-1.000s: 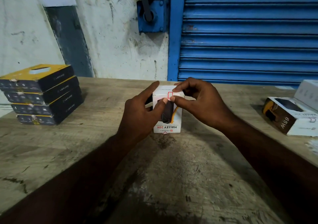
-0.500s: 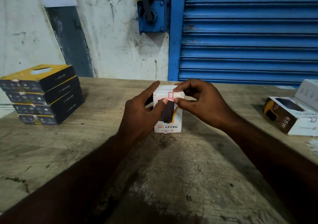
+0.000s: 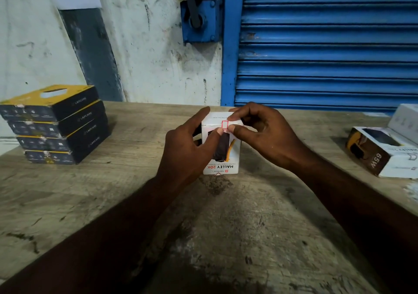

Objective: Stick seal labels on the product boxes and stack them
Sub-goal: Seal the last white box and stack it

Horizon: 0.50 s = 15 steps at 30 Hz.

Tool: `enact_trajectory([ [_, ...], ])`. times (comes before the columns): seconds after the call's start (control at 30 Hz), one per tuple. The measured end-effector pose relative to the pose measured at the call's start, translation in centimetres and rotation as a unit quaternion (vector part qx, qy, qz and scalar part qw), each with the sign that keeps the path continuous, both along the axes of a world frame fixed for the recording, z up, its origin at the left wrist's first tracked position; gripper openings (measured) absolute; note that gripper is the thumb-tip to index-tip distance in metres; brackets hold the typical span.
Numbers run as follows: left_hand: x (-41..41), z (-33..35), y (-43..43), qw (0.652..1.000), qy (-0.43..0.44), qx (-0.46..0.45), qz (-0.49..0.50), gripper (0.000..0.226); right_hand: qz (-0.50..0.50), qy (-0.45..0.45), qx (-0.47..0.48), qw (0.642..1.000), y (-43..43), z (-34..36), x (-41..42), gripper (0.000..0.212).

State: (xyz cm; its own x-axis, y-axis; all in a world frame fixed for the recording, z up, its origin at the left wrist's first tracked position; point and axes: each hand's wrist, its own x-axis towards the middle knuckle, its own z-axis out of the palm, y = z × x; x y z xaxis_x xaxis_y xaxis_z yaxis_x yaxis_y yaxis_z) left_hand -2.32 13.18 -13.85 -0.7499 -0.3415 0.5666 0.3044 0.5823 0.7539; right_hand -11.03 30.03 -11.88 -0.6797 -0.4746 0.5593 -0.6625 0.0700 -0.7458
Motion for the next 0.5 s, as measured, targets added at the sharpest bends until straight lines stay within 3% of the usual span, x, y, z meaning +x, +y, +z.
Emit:
enact_trajectory([
  [0.13,0.16,-0.15,-0.23,1.0,-0.004,0.005,-0.015,0.055,-0.01,-0.001,-0.011,1.0,-0.26,-0.08,0.26,0.024],
  [0.5,0.01,-0.51,-0.75,0.999,0.005,0.004,-0.032,0.055,-0.016,-0.01,-0.012,1.0,-0.3,0.02,0.43,0.022],
])
